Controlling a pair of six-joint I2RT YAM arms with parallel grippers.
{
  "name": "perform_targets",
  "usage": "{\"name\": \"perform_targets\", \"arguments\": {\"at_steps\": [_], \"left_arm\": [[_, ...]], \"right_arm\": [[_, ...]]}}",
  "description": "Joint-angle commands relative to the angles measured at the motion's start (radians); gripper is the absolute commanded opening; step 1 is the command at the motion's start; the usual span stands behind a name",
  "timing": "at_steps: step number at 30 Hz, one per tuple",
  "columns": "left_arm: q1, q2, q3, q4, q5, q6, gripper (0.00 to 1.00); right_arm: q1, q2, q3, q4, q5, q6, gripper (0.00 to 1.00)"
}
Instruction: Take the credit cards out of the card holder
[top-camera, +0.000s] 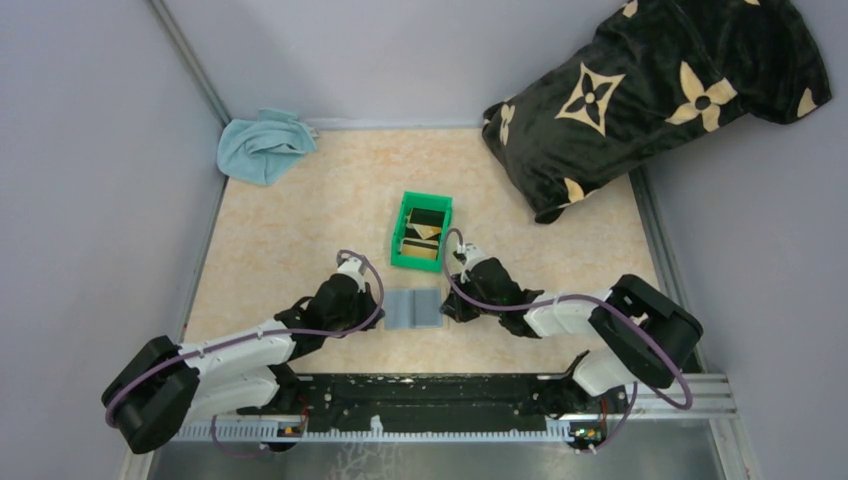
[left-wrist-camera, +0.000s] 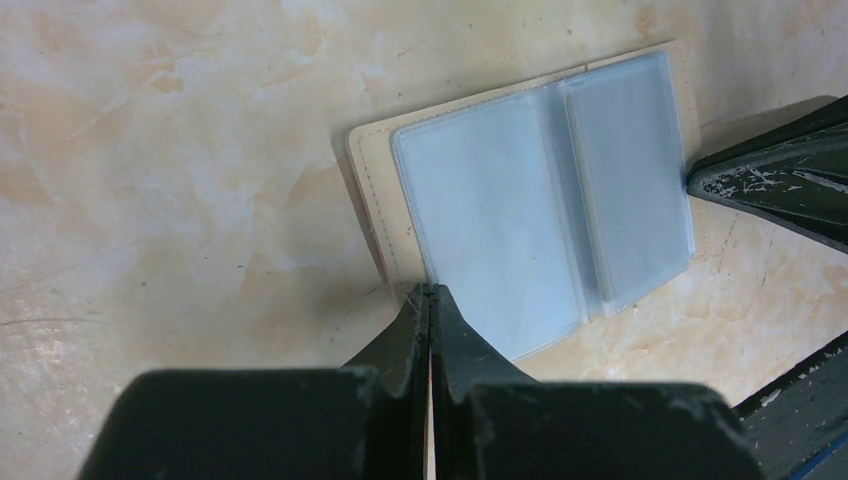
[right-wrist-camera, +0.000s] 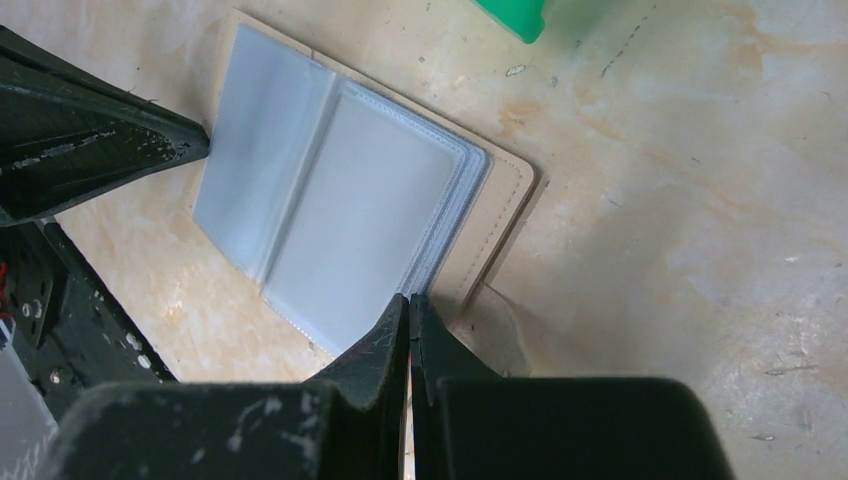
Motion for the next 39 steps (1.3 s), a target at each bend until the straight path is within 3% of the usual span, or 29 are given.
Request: {"name": "perform_targets", "arguments": {"at_steps": [1,14,39], "left_arm": [[0.002,0.009,-0.005,-0.015,0.017,0.013,0.0],[0.001,0.014,-0.011,-0.01,0.019,0.014,0.0],[0.001,0.001,-0.026,-0.009,0.025,0.004,0.0]], "right_arm": [[-0.001,0.034,0.024,0.071,-0.048,0.0,0.0],[0.071,0.117,0.114,0.061,-0.055,0.0,0.0],[0.076,0.141,0.24,0.083,-0.136,0.004,0.0]]}}
